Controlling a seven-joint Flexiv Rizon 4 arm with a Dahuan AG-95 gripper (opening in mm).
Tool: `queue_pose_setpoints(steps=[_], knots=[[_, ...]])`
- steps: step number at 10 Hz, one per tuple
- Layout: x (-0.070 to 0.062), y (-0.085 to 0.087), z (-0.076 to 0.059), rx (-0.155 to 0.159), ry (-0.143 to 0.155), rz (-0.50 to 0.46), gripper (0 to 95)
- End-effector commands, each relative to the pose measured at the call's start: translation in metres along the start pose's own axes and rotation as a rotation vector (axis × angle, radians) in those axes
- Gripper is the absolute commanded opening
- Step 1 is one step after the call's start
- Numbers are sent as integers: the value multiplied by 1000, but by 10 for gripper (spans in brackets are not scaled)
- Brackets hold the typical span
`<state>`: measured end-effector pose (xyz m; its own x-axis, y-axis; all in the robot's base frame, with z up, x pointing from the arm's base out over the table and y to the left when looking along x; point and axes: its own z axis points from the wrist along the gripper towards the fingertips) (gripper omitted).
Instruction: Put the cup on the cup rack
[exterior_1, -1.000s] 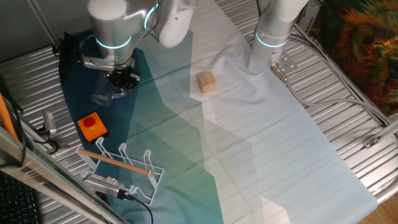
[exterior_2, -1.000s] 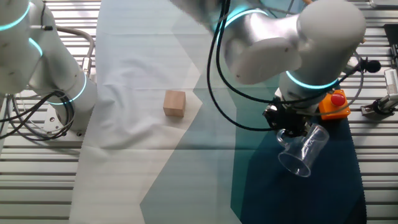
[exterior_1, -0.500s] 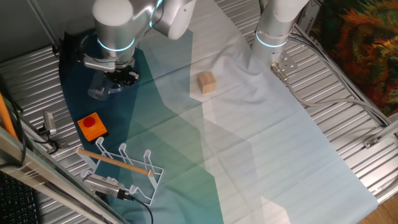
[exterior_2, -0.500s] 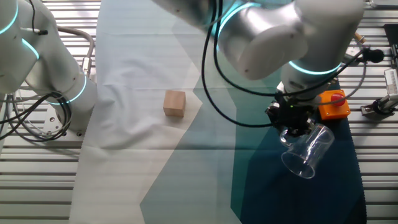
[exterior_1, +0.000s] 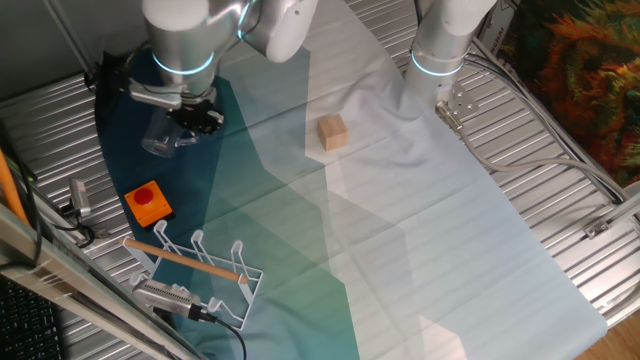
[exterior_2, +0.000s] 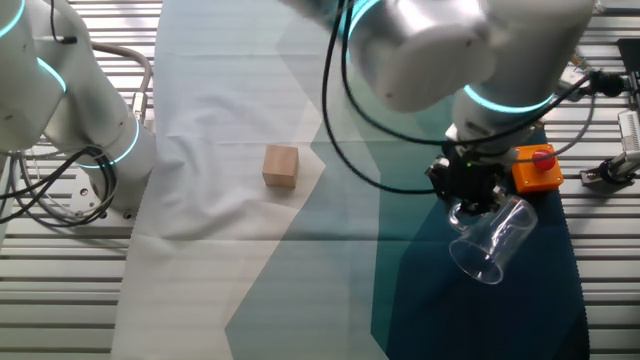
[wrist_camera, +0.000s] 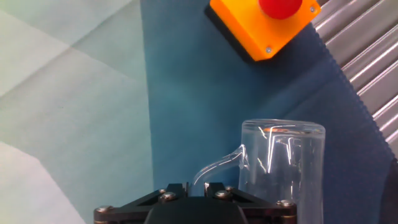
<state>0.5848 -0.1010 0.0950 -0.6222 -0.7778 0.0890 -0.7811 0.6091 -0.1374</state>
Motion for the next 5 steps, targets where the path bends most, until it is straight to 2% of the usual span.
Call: queue_pose_setpoints(steps=[1,5], knots=[[1,6,-12,-8,-1,17,0],[-5,14,-39,-42,-10,71,0]])
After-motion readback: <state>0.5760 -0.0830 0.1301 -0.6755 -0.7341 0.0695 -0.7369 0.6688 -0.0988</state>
